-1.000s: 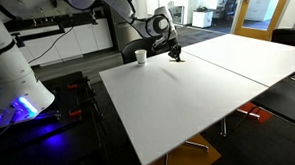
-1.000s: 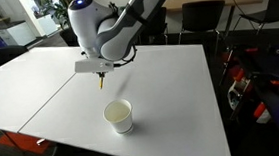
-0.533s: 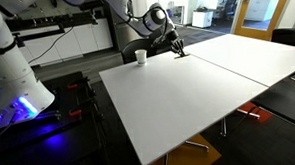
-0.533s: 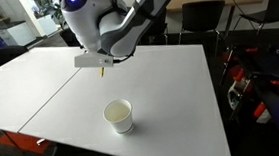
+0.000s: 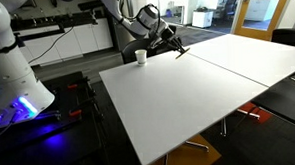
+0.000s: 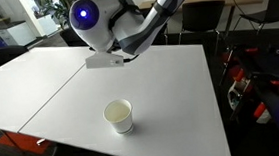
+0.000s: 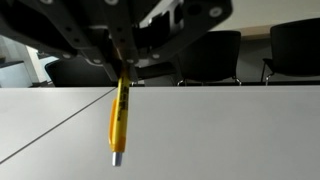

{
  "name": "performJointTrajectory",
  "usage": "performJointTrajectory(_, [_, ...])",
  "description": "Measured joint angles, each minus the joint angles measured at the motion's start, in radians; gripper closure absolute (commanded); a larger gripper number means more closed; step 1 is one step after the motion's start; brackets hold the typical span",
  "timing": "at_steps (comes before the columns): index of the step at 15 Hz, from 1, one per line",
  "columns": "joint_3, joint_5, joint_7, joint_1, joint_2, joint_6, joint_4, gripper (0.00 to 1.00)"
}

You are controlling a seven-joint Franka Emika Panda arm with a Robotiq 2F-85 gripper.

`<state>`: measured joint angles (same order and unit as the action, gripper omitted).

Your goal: Put the pen inside the white cup

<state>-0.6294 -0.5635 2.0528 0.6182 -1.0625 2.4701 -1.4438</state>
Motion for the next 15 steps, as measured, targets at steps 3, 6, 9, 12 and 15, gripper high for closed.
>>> performJointTrajectory(3, [-0.018, -0.108, 0.059, 0.046, 0.036, 0.000, -0.083, 0.97])
performJointTrajectory(6, [-0.014, -0.246, 0.109, 0.071, 0.078, 0.004, -0.150, 0.97])
performJointTrajectory(9, [0.020, -0.390, 0.135, 0.072, 0.124, 0.004, -0.189, 0.97])
performJointTrajectory(12, [0.091, -0.512, 0.168, 0.059, 0.170, -0.018, -0.200, 0.97])
performJointTrajectory(15, [0.216, -0.583, 0.176, 0.022, 0.215, -0.089, -0.196, 0.97])
